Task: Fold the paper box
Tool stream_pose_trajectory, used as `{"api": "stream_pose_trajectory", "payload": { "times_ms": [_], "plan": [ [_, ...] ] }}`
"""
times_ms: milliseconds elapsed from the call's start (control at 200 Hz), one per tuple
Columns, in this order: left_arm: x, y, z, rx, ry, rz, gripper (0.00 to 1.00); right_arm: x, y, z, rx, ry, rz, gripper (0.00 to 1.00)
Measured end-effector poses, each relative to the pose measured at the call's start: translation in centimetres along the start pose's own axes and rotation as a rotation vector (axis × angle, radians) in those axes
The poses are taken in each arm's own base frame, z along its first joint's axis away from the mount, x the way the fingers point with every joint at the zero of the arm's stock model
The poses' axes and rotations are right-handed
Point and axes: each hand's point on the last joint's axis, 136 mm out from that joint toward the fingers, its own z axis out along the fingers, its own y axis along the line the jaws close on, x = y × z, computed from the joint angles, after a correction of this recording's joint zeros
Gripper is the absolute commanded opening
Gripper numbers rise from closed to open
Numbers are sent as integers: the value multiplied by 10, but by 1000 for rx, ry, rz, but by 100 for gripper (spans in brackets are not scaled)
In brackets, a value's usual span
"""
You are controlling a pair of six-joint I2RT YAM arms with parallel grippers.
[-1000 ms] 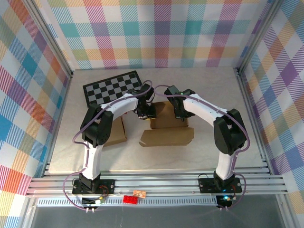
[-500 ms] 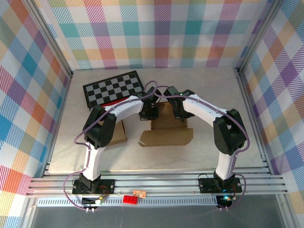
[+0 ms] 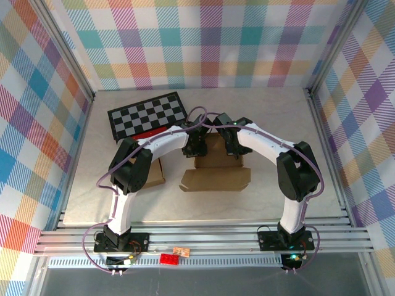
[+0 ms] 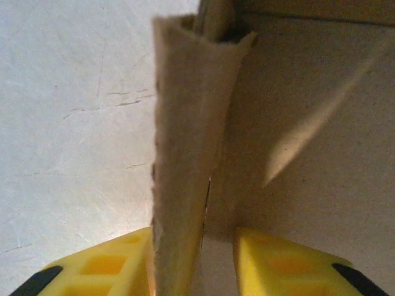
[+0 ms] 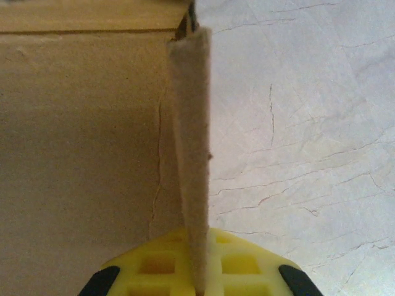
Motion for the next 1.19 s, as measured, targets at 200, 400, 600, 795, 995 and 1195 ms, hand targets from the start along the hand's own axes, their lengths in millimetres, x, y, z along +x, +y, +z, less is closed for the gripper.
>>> {"api": "stream_pose_trajectory", "payload": {
  "times_ms": [200,400,600,795,995,1195],
  "plan": [
    [0,-2,-5,14,2,1,46,0,1,0,-3,3,11,0],
    [-3,-6,-22,47,-8,-7,51,1,0,1,-10,11,28,0],
    [-11,-9,-51,95,-45,-29,53,1,-3,5,-14,27,53,0],
    [-28,-3,-83,133,-104,-61,52,6,-11,17,-15,81,111,0],
    [-56,26,-129,165,-187,-135,48,14,-33,38,-19,196,284,0],
    [-47,62,-152,166,-200,-171,42,30,-75,60,-1,345,581,0]
  ]
}}
